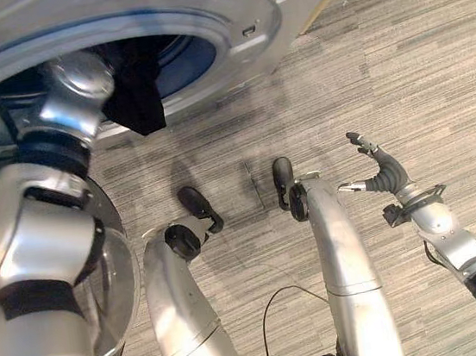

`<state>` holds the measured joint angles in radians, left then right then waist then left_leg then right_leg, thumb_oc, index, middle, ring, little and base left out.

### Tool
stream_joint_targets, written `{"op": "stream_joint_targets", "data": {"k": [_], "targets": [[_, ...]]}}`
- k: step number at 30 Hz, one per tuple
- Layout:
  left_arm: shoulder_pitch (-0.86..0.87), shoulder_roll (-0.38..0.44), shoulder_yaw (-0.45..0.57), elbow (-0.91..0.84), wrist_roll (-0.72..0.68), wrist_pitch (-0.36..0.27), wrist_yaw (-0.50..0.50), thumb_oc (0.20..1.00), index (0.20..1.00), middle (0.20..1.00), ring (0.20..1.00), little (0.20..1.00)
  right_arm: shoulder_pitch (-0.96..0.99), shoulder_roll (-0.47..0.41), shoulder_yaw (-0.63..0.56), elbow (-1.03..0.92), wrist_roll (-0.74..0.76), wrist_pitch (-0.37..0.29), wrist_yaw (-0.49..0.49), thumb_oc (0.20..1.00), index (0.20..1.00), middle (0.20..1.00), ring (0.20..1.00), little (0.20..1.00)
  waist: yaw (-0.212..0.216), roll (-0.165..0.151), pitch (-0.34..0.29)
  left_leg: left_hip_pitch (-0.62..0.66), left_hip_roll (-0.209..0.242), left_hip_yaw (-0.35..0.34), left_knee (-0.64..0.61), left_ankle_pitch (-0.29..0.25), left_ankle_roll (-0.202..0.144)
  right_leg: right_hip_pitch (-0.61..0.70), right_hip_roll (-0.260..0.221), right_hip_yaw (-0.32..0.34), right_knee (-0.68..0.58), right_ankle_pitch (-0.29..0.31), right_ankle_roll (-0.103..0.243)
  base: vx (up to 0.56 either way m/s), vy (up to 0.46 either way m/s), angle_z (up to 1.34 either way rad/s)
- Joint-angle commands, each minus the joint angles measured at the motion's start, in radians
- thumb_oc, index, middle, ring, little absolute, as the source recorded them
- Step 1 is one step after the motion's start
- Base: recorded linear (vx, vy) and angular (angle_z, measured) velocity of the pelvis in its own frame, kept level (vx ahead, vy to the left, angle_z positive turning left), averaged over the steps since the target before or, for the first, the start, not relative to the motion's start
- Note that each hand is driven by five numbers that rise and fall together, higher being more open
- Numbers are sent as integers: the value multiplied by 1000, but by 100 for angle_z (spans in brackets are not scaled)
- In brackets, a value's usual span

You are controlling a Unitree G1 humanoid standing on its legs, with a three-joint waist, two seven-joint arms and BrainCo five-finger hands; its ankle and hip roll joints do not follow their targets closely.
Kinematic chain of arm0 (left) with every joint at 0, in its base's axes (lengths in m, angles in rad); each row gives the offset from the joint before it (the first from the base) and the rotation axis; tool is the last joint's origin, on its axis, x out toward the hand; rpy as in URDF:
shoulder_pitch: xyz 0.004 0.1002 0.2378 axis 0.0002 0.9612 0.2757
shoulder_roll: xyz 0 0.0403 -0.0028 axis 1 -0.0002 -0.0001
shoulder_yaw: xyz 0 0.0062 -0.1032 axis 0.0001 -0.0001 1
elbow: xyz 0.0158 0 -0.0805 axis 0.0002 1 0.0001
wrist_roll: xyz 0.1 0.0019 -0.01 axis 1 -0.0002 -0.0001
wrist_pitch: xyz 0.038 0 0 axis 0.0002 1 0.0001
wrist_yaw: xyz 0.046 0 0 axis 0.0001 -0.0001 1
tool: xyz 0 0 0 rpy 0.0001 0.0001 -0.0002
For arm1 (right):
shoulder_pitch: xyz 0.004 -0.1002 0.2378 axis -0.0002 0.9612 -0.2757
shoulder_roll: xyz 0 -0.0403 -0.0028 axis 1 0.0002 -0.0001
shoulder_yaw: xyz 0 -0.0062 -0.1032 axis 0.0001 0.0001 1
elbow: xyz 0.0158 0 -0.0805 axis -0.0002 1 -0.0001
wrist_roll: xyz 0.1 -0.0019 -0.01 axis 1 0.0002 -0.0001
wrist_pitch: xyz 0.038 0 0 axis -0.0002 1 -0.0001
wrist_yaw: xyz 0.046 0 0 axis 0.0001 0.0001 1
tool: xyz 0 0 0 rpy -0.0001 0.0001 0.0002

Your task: Grab the laundry basket,head to the washer,open it,put in the laundry and shut it.

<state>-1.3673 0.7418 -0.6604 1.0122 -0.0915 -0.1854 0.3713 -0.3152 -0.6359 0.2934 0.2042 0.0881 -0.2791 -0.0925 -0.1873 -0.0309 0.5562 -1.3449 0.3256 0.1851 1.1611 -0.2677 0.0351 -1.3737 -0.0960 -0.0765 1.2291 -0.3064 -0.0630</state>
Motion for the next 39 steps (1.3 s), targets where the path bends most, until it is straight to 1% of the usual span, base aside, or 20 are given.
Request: {"op": "stream_joint_targets", "data": {"k": [1,2,3,8,9,11,12,16,19,20,21,22,23,28,31,33,34,36,38,39], "targets": [[54,10,13,0,144,-22,-8,1000,1000,1000,1000,1000,111,-8,15,-45,4,-56,4,1000,1000,1000,1000,1000,-51,50,-189,-27,23,-89,22,-50,-9,-41,-2,27,-42,-64,57,-1,-11,5],[61,16,3,-13,166,-24,-11,1000,1000,1000,1000,1000,113,-11,10,-46,5,-60,4,1000,1000,1000,1000,1000,-48,51,-190,-26,22,-90,21,-50,-10,-38,-3,25,-45,-65,56,-8,-29,4],[77,45,-29,-56,247,-19,1,1000,1000,1000,1000,1000,123,-16,-1,-43,7,-69,4,1000,1000,1000,1000,1000,-38,54,-193,-23,18,-94,18,-51,-13,-34,-4,22,-46,-68,53,-12,-29,3],[165,78,-23,-158,322,-11,11,1000,1000,1000,1000,1000,126,-4,-6,-29,3,-78,-5,1000,1000,1000,1000,1000,-17,58,-190,-17,11,-102,11,-51,-18,-18,-9,13,-53,-70,52,-14,-21,10],[186,82,-38,-159,376,0,9,1000,1000,1000,1000,1000,121,-7,-7,-28,2,-76,-6,1000,1000,1000,1000,1000,-13,57,-187,-16,10,-102,10,-51,-19,-17,-8,13,-54,-70,53,-8,6,5],[228,51,-56,-82,476,34,-6,1000,1000,1000,1000,1000,100,-13,-8,-30,1,-77,-4,1000,1000,1000,1000,1000,-9,50,-178,-15,11,-102,12,-53,-19,-15,-8,16,-55,-68,52,-4,14,-2],[227,49,-56,-79,478,33,-4,1000,1000,1000,1000,1000,99,-14,-8,-29,1,-77,-5,1000,1000,1000,1000,1000,-9,51,-177,-14,11,-101,12,-53,-19,-15,-8,17,-54,-68,52,-6,30,-3],[187,-11,-104,65,560,88,-35,1000,1000,1000,1000,1000,60,-39,7,-30,15,-75,-10,1000,1000,1000,1000,1000,-14,41,-152,-22,8,-100,8,-48,-19,-23,-9,24,-58,-63,50,-6,7,2],[167,-68,-118,193,605,137,-97,1000,1000,1000,1000,1000,46,-58,16,-50,40,-67,3,1000,1000,1000,1000,1000,-27,26,-131,-31,8,-99,6,-42,-21,-35,-5,29,-57,-53,51,0,0,0],[165,-70,-118,196,606,136,-97,1000,1000,1000,1000,1000,47,-59,15,-51,41,-66,4,1000,1000,1000,1000,1000,-26,27,-131,-32,8,-99,6,-41,-21,-36,-5,29,-57,-53,51,-12,19,-4],[156,-87,-145,224,660,151,-127,1000,1000,1000,1000,1000,44,-71,14,-67,60,-65,16,1000,1000,1000,1000,1000,-32,23,-124,-38,9,-100,5,-40,-22,-41,0,33,-62,-47,53,-8,16,-5],[156,-94,-156,227,676,152,-138,721,721,721,721,721,42,-73,14,-70,66,-66,19,1000,1000,1000,1000,1000,-34,22,-123,-40,10,-99,5,-40,-21,-43,2,32,-63,-44,54,-8,16,-6],[155,-95,-157,228,677,152,-139,200,200,200,200,200,42,-73,13,-70,66,-66,20,1000,1000,1000,1000,1000,-32,22,-123,-41,11,-99,5,-40,-21,-44,2,33,-63,-43,54,-3,3,-6],[158,-89,-122,193,615,130,-101,200,200,200,200,200,49,-70,6,-80,77,-72,11,1000,1000,1000,1000,1000,-31,23,-121,-45,14,-102,6,-38,-20,-47,7,31,-70,-36,56,-4,1,-3],[123,-68,-95,101,509,88,-11,200,200,200,200,200,72,-58,-11,-84,62,-90,-18,1000,1000,1000,1000,1000,-24,33,-130,-37,7,-105,-2,-33,-20,-38,4,26,-77,-35,55,0,0,0],[107,-53,-101,81,508,84,10,200,200,200,200,200,72,-56,-14,-83,55,-94,-28,1000,1000,1000,1000,1000,-22,36,-130,-34,5,-105,-8,-32,-21,-34,1,25,-81,-35,56,0,0,0],[86,-29,-102,40,510,82,57,200,200,200,200,200,74,-48,-16,-84,50,-108,-37,1000,1000,1000,1000,1000,-19,40,-132,-26,0,-104,-24,-28,-23,-26,-1,25,-90,-34,57,-36,-10,3],[78,-14,-78,7,490,77,101,200,200,200,200,200,74,-35,-12,-77,48,-116,-44,1000,1000,1000,1000,1000,-13,41,-134,-16,-5,-100,-43,-22,-26,-16,-3,25,-104,-28,59,-31,-2,4],[81,-13,-77,5,490,78,102,200,200,200,200,200,74,-35,-11,-77,47,-117,-44,1000,1000,1000,1000,1000,-14,41,-133,-13,-5,-99,-46,-21,-26,-14,-3,26,-106,-26,59,-29,-3,3],[82,-17,48,-27,320,46,172,200,200,200,200,200,79,-8,-6,-67,42,-119,-56,1000,1000,1000,1000,1000,-11,38,-141,7,-12,-94,-81,-8,-32,5,-6,24,-134,-18,61,-56,-7,7]]}}
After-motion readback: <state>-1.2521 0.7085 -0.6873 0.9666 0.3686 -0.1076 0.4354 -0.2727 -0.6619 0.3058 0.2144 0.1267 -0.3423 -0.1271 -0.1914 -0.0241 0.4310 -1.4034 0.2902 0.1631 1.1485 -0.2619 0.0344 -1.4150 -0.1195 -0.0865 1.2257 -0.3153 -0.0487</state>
